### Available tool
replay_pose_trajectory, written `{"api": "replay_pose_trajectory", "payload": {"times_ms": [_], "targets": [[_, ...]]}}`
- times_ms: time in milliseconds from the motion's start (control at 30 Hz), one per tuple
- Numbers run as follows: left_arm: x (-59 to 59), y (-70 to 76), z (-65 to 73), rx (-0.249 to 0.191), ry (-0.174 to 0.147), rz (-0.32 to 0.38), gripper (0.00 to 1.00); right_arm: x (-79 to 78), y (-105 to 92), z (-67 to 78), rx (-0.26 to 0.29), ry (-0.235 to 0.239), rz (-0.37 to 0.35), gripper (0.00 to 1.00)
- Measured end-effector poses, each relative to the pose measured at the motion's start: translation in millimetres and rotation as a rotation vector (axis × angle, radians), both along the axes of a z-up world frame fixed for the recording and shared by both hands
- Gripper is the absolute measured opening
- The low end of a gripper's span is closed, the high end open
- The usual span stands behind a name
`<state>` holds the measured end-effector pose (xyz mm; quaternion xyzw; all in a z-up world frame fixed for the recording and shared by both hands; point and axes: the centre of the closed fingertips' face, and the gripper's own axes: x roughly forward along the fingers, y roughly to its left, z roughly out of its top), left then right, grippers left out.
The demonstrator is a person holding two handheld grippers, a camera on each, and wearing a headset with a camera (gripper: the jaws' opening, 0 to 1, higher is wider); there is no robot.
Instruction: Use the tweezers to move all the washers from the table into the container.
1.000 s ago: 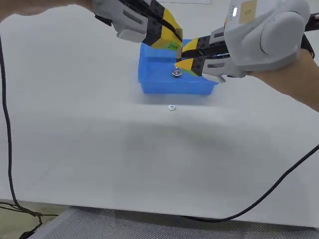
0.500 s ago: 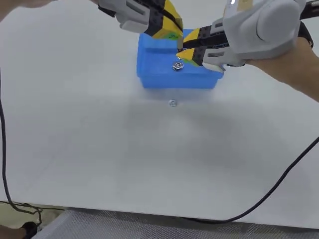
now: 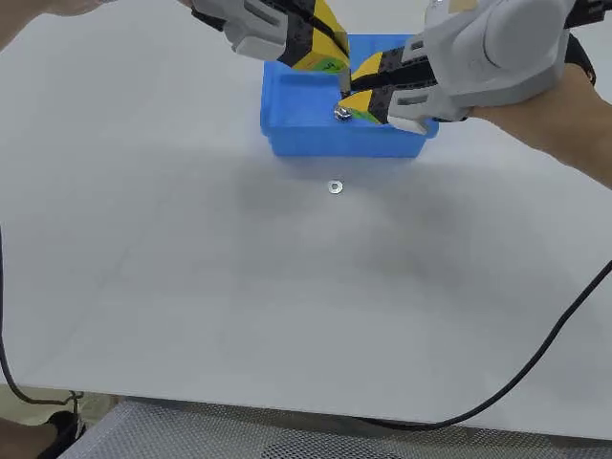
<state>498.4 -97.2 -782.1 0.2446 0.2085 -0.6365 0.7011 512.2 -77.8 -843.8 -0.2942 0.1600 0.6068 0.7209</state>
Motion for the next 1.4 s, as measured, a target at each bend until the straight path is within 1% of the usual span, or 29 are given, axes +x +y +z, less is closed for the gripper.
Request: {"api": "replay_pose_trajectory", "payload": {"times_ms": [67,200,433,533,567,633,667,833,1000,1133,1200,1333,1400], "targets": [[1.0,0.2,-0.9,-0.002,0.005,0.003,0.07,-1.2,0.0,0.1,0.001,0.006,-0.003,0.09],[3.3,1.4,-4.8,0.008,0.001,0.011,0.07,1.4,-0.5,-3.8,-0.009,0.004,-0.012,0.1],[1.7,0.8,-6.2,0.013,0.004,0.01,0.07,0.5,-1.2,-5.4,-0.01,0.001,-0.014,0.1],[2.0,-0.3,-4.9,0.018,-0.013,0.011,0.07,1.3,-1.8,-4.3,-0.011,-0.002,-0.022,0.1],[1.9,-0.5,-4.4,0.017,-0.012,0.01,0.07,1.0,-2.0,-3.4,-0.012,-0.005,-0.022,0.1],[1.6,-0.8,-2.7,0.019,-0.02,0.007,0.07,1.3,-2.3,-2.2,-0.011,-0.008,-0.023,0.1],[1.0,-0.9,-1.9,0.018,-0.016,0.007,0.07,1.2,-2.5,-1.5,-0.01,-0.01,-0.023,0.1],[-3.8,-1.4,5.4,0.015,-0.025,0.005,0.07,-1.9,-3.3,4.9,-0.005,-0.022,-0.015,0.1],[-12.0,-2.9,15.9,0.013,-0.044,-0.003,0.07,-9.9,-3.5,16.7,0.009,-0.042,0.0,0.1],[-24.1,-3.2,25.1,0.015,-0.06,-0.017,0.07,-21.4,-4.4,27.2,0.028,-0.042,0.018,0.1],[-29.7,-3.7,29.4,0.014,-0.068,-0.023,0.07,-24.5,-4.5,29.5,0.037,-0.046,0.026,0.1],[-41.4,-5.8,35.0,0.009,-0.071,-0.029,0.07,-37.8,-6.3,36.3,0.041,-0.05,0.042,0.1],[-46.6,-7.7,36.5,0.006,-0.069,-0.03,0.07,-40.4,-7.6,35.9,0.039,-0.051,0.046,0.1]]}}
